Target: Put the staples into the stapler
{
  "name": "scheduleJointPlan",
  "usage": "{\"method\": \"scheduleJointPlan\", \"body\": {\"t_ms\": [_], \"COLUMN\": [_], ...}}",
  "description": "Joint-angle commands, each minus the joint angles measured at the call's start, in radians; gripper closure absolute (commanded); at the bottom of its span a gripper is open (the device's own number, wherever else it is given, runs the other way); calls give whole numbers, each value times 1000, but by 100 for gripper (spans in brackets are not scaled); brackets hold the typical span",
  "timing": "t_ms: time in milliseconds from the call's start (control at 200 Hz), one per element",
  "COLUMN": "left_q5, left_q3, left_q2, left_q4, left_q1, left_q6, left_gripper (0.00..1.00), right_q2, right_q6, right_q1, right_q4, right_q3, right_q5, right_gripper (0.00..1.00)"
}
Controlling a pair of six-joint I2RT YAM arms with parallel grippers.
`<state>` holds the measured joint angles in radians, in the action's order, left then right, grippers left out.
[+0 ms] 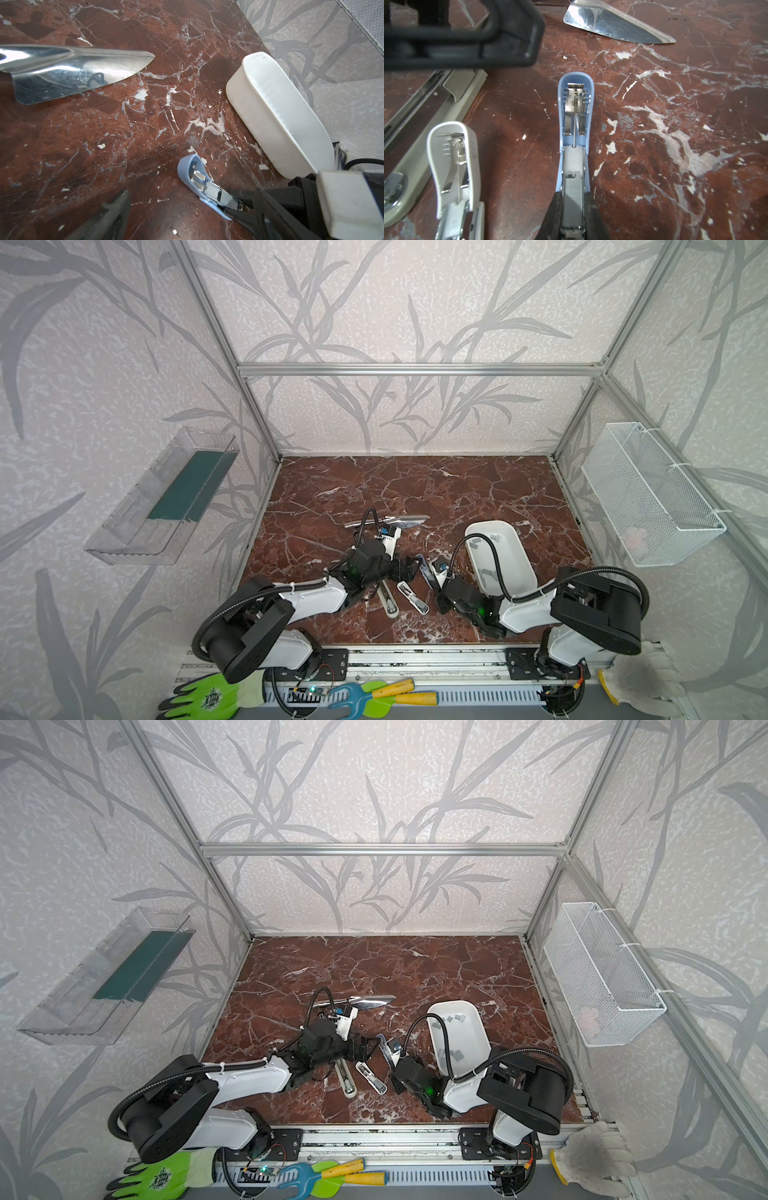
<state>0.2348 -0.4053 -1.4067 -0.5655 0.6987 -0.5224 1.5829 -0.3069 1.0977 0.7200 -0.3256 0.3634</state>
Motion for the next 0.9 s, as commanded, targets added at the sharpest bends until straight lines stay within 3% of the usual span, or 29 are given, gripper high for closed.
{"method": "scheduleJointPlan", "body": {"t_ms": [0, 190, 565, 895], "left_q5": [24, 112, 240, 317], "left_q3": [-23, -49, -76, -60], "left_q2": [-70, -176, -224, -299], "left_q4": [-136, -253, -337, -457], "left_q1": [2, 6, 61, 109], "left_q6": [-76, -122, -59, -31], "left_gripper": [8, 12, 46, 69], "right_q2": [-13, 4, -2, -14], "right_q6": [-9, -14, -11, -6], "right_q1": [-2, -2, -2, -4], "right_q4": [11, 43, 45, 32], "right_q3": [9, 8, 3, 6], "right_q5": [9, 0, 0, 9], "right_gripper": [91, 93, 93, 94]}}
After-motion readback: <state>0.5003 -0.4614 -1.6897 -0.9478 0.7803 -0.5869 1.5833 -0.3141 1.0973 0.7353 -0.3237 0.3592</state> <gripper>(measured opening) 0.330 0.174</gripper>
